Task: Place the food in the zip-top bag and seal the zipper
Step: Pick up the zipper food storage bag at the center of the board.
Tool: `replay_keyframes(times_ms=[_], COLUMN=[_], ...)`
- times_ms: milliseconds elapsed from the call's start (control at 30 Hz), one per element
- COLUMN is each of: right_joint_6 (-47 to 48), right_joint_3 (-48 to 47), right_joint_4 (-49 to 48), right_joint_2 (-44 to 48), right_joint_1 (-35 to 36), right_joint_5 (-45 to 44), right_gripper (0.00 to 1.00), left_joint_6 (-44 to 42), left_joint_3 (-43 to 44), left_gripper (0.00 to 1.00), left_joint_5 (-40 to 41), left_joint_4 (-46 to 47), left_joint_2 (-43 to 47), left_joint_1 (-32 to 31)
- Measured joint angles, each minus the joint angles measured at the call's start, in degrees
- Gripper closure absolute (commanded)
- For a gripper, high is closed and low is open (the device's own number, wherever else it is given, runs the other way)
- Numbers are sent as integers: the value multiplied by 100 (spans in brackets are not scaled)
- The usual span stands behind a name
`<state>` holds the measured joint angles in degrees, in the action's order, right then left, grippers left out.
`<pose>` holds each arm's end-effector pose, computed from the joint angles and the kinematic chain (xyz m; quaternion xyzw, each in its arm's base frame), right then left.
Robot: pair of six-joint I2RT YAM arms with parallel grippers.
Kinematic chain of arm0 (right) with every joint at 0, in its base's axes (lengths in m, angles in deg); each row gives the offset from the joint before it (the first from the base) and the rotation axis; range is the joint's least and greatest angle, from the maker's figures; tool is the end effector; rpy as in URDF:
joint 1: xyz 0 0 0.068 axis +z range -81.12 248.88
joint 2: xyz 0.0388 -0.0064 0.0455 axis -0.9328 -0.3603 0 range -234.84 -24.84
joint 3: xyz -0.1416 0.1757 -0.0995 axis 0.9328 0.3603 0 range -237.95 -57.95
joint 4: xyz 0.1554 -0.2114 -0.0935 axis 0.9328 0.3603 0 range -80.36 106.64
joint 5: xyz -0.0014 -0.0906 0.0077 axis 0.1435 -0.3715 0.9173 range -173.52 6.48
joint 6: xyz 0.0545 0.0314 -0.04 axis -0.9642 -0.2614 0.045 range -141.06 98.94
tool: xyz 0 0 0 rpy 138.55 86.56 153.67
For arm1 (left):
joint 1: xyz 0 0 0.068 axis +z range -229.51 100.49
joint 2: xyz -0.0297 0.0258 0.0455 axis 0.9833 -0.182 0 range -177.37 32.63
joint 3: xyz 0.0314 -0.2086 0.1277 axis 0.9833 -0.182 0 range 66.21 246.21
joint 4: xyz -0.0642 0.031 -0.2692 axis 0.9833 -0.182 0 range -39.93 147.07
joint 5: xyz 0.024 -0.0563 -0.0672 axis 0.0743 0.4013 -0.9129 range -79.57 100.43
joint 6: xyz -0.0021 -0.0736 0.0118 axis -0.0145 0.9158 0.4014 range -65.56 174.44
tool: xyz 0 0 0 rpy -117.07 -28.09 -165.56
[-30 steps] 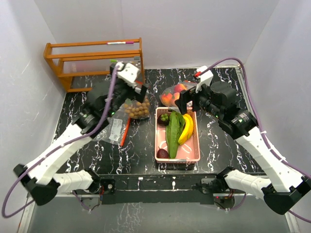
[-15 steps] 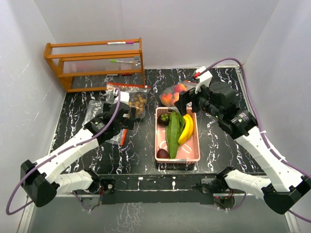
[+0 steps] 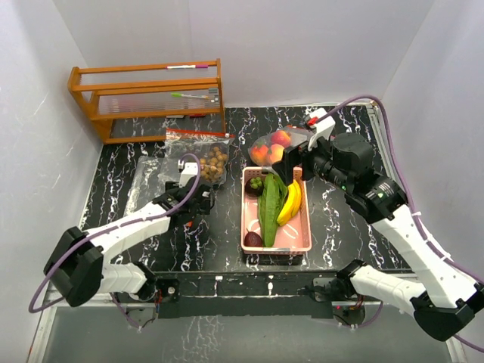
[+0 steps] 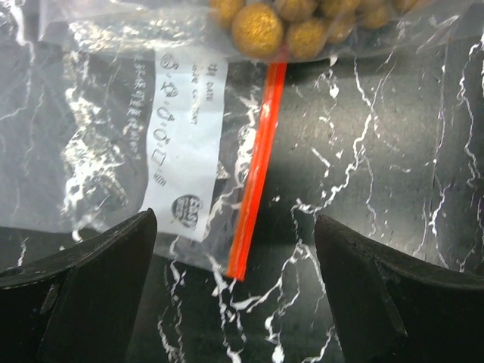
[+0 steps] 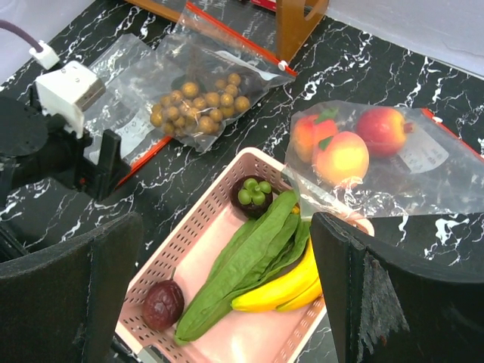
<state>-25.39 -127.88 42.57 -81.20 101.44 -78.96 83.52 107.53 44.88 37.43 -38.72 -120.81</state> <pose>0.2157 0.1436 0.3855 -0.2211 0.7851 0.2136 0.5377 0.2363 -0.1604 0.1624 -0.0061 0.9023 0.0375 0.4293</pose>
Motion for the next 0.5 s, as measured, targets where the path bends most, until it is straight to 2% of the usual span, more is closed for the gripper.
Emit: replay_keyframes(times_ms=[200, 500], right_joint_6=[-72, -208], right_joint_3=[138, 149], right_joint_4=[13, 107], right_joint_2=[170, 236], right_joint_1=[0, 0], right_joint_5=[13, -9], right_gripper=[2, 2], left_joint_6=[-249, -549], left_joint_3=[-188, -273], left_gripper=[13, 12], left_joint_5=[-74, -614], left_joint_4=[929, 1543], left_joint_2=[-592, -964], left_joint_1=[46, 505])
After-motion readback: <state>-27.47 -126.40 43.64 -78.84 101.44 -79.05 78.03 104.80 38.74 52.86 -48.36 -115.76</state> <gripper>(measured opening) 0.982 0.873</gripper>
